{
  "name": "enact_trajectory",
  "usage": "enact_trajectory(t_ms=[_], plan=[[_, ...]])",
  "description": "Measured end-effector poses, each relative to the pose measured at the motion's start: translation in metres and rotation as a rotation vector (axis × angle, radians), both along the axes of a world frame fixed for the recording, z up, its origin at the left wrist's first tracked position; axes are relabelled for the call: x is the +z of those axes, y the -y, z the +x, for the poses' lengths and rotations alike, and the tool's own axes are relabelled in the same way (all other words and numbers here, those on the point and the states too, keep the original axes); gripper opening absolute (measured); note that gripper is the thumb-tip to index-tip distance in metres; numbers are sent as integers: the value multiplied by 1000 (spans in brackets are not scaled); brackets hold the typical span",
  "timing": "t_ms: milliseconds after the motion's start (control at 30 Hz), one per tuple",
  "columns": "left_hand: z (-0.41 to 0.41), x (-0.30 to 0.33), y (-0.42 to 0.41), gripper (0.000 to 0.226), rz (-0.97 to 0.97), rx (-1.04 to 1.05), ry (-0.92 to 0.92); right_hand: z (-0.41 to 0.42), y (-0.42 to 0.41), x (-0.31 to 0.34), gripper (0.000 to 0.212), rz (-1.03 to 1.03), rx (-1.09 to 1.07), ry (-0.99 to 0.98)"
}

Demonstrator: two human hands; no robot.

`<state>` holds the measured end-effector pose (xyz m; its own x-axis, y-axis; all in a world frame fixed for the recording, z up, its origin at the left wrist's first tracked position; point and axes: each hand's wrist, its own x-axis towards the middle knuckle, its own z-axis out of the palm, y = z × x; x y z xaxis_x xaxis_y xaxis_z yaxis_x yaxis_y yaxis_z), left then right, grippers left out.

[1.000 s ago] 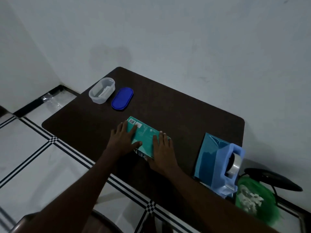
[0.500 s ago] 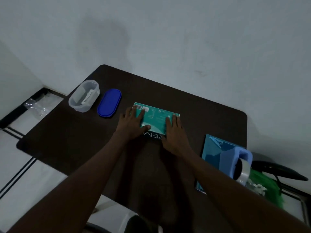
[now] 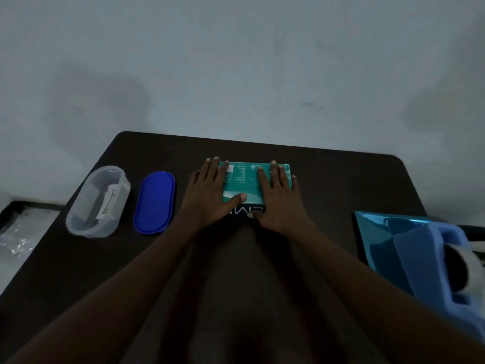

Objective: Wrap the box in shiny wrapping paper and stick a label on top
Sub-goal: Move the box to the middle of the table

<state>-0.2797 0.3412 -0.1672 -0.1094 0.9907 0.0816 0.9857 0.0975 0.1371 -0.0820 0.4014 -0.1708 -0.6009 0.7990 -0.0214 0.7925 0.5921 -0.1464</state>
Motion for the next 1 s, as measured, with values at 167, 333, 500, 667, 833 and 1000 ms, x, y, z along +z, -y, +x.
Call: enact_trajectory(t_ms=[167, 333, 500, 667, 833, 1000], plan=[[-12, -4, -26, 100, 15, -90, -85, -5, -2, -12, 109, 87, -68, -3], [-22, -1, -42, 97, 84, -133, -104, -11, -3, -10, 109, 101, -76, 22], [-27, 6, -49, 83, 81, -179, 3, -7, 4, -11, 107, 136, -58, 40], [-19, 7, -33, 57, 53, -209, 77, -3, 33, -22, 109, 234, -94, -20], [-14, 6, 7, 61, 43, -212, 34, 4, 70, -7, 116, 246, -88, -66], [-19, 9, 90, 64, 78, -104, 40, 11, 145, 8, 80, 194, -116, -206]])
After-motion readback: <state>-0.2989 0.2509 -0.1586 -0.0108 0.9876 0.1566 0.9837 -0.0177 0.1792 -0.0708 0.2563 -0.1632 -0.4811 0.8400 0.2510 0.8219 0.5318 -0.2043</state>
